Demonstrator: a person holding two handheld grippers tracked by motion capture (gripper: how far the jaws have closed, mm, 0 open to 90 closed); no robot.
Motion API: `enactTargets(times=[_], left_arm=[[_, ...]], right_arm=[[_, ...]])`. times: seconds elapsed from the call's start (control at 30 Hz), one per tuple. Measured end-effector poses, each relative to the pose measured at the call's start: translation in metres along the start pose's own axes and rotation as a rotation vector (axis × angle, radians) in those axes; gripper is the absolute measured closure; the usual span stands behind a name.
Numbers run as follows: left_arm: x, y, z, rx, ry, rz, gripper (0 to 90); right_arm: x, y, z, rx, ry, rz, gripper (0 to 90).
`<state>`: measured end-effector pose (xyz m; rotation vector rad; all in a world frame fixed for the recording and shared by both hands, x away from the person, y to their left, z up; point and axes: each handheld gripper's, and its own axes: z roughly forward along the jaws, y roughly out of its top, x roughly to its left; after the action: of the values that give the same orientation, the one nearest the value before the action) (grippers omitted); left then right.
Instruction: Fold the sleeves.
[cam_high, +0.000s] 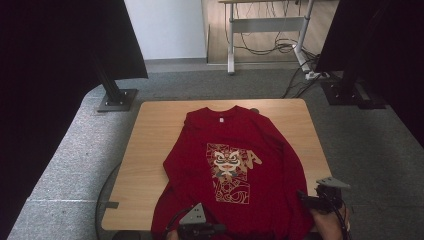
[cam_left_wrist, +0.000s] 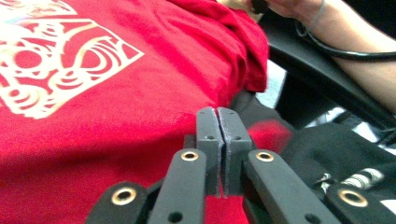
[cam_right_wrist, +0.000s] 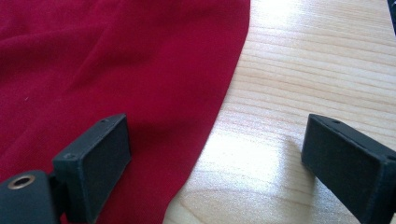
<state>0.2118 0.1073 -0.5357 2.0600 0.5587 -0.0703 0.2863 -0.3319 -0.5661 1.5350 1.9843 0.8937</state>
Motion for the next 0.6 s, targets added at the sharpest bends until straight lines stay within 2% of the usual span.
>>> enactTargets(times=[0.1, 0.2, 0.23, 0.33, 0.37, 0.4, 0.43, 0.5, 0.53, 0.57, 0.6], left_arm=[[0.007, -0.005, 0.007, 0.046, 0.000, -0.030, 77.2], [0.011, -0.006, 0.004, 0.039, 0.005, -0.046, 71.6], [0.014, -0.005, -0.002, 0.022, 0.020, -0.054, 63.9], [0.018, -0.003, -0.009, 0.014, 0.040, -0.056, 55.3], [0.023, -0.002, -0.015, 0.016, 0.089, -0.052, 52.5], [0.023, -0.002, -0.015, 0.016, 0.089, -0.052, 50.0], [0.030, -0.001, -0.021, 0.024, 0.136, -0.042, 47.6], [0.038, 0.000, -0.027, 0.021, 0.188, -0.033, 42.2], [0.038, 0.000, -0.027, 0.021, 0.188, -0.033, 40.7], [0.046, 0.000, -0.032, 0.021, 0.226, -0.036, 39.4], [0.046, 0.000, -0.032, 0.021, 0.226, -0.036, 37.7]], right_arm=[[0.000, 0.000, 0.000, 0.000, 0.000, 0.000, 7.8], [0.000, 0.000, 0.000, 0.000, 0.000, 0.000, 7.8], [0.000, 0.000, 0.000, 0.000, 0.000, 0.000, 7.8], [0.000, 0.000, 0.000, 0.000, 0.000, 0.000, 7.8], [0.000, 0.000, 0.000, 0.000, 0.000, 0.000, 7.8], [0.000, 0.000, 0.000, 0.000, 0.000, 0.000, 7.8], [0.000, 0.000, 0.000, 0.000, 0.000, 0.000, 7.8], [0.000, 0.000, 0.000, 0.000, 0.000, 0.000, 7.8], [0.000, 0.000, 0.000, 0.000, 0.000, 0.000, 7.8], [0.000, 0.000, 0.000, 0.000, 0.000, 0.000, 7.8], [0.000, 0.000, 0.000, 0.000, 0.000, 0.000, 7.8]])
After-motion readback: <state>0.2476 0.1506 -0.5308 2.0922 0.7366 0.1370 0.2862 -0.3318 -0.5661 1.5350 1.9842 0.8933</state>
